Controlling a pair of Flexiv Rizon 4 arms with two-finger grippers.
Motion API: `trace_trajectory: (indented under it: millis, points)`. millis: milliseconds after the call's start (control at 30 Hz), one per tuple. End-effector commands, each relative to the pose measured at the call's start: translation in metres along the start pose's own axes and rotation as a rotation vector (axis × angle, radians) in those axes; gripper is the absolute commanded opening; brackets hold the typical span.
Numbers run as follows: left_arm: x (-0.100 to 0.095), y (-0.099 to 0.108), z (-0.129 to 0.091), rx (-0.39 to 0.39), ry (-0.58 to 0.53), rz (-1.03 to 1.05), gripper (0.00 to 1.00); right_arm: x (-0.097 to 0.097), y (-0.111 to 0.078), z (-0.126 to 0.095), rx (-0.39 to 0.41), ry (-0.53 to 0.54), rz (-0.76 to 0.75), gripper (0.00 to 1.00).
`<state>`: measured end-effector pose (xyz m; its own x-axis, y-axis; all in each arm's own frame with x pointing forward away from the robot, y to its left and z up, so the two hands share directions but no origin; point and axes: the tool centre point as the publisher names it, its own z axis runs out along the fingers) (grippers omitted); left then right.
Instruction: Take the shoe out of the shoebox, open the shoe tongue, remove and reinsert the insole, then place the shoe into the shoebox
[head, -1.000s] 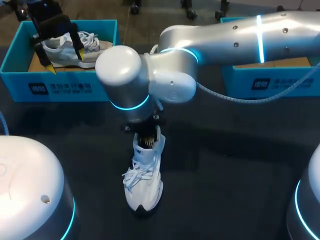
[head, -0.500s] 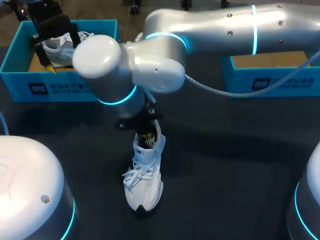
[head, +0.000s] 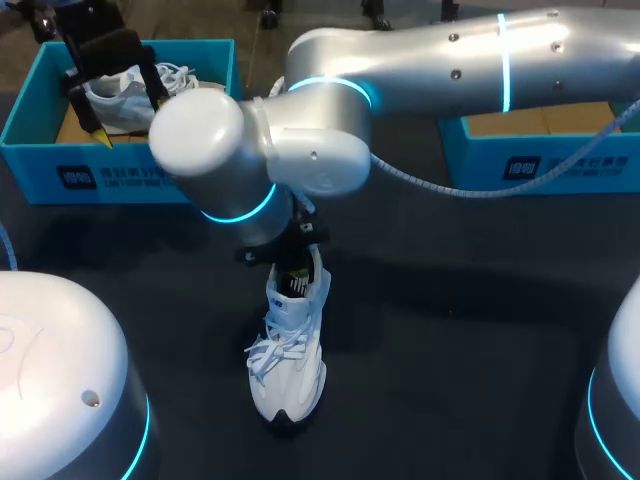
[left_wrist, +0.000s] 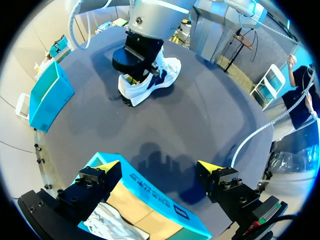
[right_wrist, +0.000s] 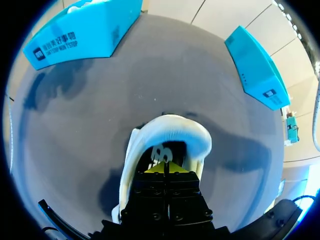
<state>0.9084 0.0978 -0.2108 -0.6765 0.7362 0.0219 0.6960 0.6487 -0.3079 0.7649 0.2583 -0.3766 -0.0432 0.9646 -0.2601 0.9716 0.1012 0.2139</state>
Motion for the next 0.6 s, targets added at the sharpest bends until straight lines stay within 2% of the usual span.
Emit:
trace_trajectory:
  millis: [33,200,300,600]
  points:
    - [0.000,0.001,0.000,0.000,0.003,0.001,1.00,0.008,0.001,0.001,-0.017,-0.046,0.127,0.00]
    - [0.000,0.001,0.000,0.000,0.003,0.001,1.00,0.010,0.018,-0.003,0.013,-0.120,0.080,0.00]
    - [0.000,0.001,0.000,0.000,0.003,0.001,1.00,0.013,0.022,-0.005,0.066,-0.165,0.062,0.00]
    - [0.000,0.001,0.000,0.000,0.003,0.001,1.00,0.007,0.008,0.002,0.152,-0.205,0.073,0.00]
